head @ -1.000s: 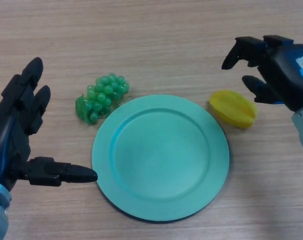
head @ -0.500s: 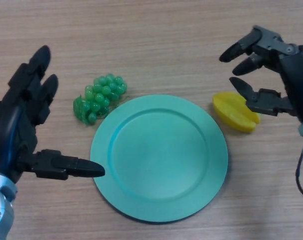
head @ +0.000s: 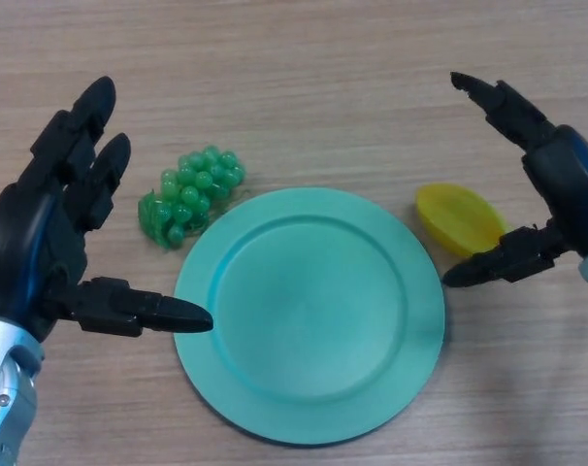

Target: Pick up the yellow starfruit and place it on the plate

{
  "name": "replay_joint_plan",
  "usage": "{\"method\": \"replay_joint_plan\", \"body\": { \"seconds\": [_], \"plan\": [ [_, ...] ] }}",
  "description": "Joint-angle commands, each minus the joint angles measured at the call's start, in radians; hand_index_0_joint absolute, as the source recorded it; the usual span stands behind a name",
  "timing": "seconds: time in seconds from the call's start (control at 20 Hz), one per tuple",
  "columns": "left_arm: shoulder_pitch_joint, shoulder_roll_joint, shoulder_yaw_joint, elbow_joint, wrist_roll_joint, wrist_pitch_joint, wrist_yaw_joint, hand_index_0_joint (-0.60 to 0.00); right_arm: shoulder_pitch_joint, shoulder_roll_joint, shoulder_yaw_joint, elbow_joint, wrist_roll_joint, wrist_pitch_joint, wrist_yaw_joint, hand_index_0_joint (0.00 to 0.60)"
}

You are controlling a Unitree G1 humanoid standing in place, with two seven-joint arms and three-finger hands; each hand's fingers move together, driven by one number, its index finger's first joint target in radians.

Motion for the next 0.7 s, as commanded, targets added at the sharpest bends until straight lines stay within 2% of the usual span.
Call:
{"method": "replay_joint_plan", "body": {
  "seconds": [0.05,0.15,0.45,0.7],
  "plan": [
    [-0.025,0.031,0.027,-0.06,-0.008,-0.103,0.017,0.0,-0.08,-0.04,-0.041,-0.019,-0.02,-0.153,-0.053,0.0],
    [-0.021,0.027,0.015,-0.063,0.009,-0.099,0.02,0.0,-0.103,-0.041,-0.042,0.019,0.011,-0.136,-0.003,0.0],
    [-0.019,0.023,0.027,-0.071,0.02,-0.126,0.022,0.0,-0.194,-0.062,-0.023,0.307,-0.089,-0.313,-0.088,0.0],
    [-0.019,0.033,0.056,-0.071,0.013,-0.138,0.029,0.0,-0.264,-0.066,-0.026,0.509,-0.081,-0.399,-0.142,0.0]
  ]
}}
